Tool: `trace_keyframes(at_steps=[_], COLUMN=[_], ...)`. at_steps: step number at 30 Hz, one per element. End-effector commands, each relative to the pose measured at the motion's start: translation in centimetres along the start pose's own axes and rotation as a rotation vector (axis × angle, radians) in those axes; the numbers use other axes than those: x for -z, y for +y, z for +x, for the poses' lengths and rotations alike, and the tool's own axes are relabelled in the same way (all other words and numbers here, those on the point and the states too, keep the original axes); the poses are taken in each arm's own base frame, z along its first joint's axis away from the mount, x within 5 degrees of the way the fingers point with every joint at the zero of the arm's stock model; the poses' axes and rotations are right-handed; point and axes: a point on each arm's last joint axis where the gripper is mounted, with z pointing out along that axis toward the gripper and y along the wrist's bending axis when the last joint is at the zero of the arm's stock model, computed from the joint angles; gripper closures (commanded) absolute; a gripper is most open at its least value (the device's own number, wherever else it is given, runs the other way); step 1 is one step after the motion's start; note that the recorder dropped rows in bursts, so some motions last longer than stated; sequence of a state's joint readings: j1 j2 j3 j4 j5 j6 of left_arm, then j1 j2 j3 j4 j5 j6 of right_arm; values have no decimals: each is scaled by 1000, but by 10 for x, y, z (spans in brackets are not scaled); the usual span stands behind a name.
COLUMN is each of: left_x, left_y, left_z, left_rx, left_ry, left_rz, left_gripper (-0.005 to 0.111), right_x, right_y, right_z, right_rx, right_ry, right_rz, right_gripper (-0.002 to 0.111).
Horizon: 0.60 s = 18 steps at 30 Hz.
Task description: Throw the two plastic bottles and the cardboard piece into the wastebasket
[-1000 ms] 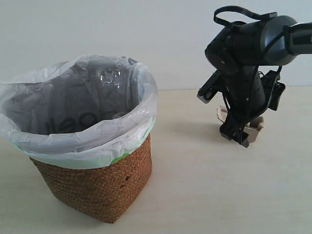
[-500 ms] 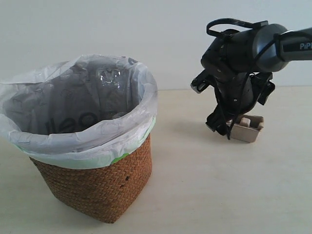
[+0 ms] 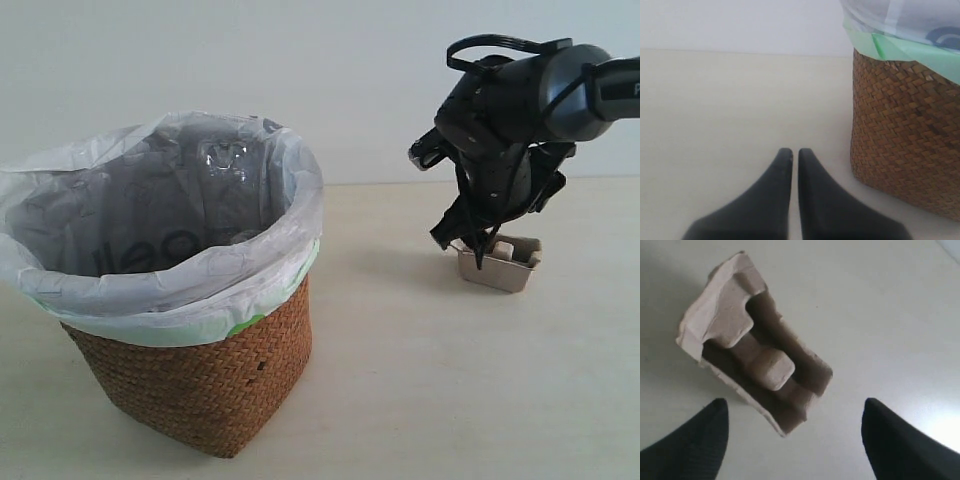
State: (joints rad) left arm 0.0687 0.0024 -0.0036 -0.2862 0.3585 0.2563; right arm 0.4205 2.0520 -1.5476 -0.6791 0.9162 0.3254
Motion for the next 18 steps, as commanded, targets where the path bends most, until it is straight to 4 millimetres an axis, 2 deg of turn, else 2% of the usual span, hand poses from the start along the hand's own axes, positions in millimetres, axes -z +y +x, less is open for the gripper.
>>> trace_keyframes(at_steps=[1,6,12,18], left_x=[0,0,0,0], left_y=[0,0,0,0], left_z=[1,1,1,1], left_rx=[-9,-9,-9,-9], left_ry=[2,2,2,2], left_rz=[-4,-4,-4,-4], left_gripper=[103,103,103,103], right_x=[1,-5,-12,-28], right_y=[-6,-3,-2,7], right_z=[-5,-14,-26,-28], right_rx=[-17,6,5,77], right_ry=[-44,-19,2,0], right_rz=[-1,-25,-11,-27], right_gripper=[38,26,27,27])
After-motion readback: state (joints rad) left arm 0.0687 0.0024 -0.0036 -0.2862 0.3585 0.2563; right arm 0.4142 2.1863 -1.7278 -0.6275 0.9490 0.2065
